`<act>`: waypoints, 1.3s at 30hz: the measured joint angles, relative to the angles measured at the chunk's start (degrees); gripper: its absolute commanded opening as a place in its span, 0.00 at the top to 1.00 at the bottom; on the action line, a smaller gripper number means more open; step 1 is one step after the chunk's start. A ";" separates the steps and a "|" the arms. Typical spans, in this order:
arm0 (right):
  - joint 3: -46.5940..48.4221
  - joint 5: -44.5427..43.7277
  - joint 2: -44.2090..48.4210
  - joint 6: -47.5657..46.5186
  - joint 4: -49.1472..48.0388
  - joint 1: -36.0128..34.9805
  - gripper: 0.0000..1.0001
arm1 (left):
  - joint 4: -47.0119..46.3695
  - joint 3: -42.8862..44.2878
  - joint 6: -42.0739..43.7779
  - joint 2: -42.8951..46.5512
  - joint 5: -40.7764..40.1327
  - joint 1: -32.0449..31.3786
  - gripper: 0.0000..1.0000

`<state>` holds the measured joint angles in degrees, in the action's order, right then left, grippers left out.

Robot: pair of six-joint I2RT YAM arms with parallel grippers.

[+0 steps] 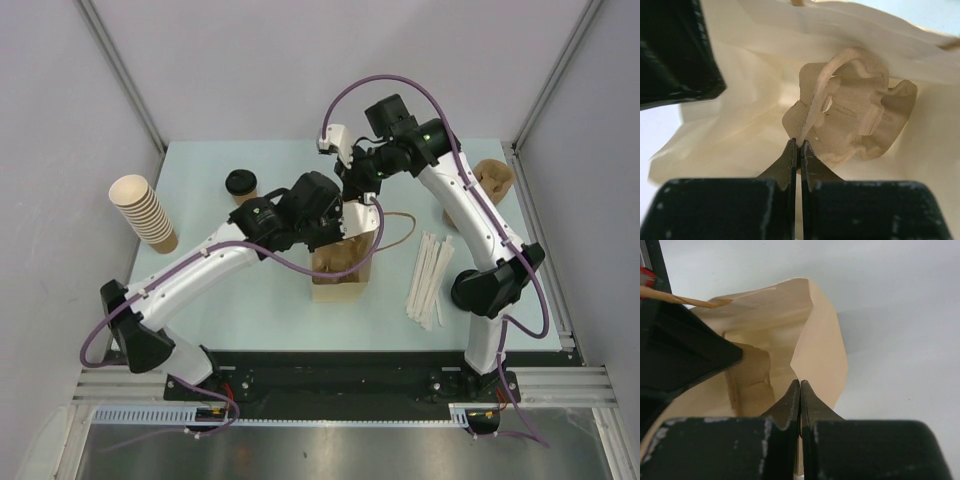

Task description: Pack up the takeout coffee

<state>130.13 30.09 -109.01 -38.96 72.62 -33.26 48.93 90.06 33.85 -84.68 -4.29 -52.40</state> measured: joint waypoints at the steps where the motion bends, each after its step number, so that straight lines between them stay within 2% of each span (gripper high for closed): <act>1: -0.04 0.15 0.00 0.00 -0.15 0.02 1.00 | 0.52 0.37 -0.44 -0.81 0.48 0.57 1.00; 13: -0.90 0.85 0.04 1.29 -1.38 0.55 1.00 | 4.85 4.68 -3.93 -6.47 3.65 3.76 1.00; 22: -1.44 1.49 0.04 1.97 -1.88 2.08 1.00 | 4.15 4.66 -4.46 -7.34 3.28 4.44 0.89; 30: -1.90 2.91 0.02 2.23 -3.04 3.54 1.00 | 3.28 4.66 -4.81 -9.35 3.61 5.07 0.62; 32: -2.21 3.58 -0.02 2.29 -3.32 3.74 1.00 | 3.10 4.66 -4.90 -9.42 3.61 5.07 0.51; 35: -2.54 4.35 -0.02 2.34 -3.76 3.87 1.00 | 3.13 4.68 -4.94 -9.42 3.45 5.07 0.39; 39: -2.89 5.11 -0.02 2.34 -4.07 4.02 1.00 | 3.50 5.03 -5.05 -9.38 3.19 5.14 0.30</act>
<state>127.24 35.20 -109.03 -36.62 68.55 -29.23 52.42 95.09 28.80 -94.06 -1.10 -47.27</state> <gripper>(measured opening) 0.009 0.640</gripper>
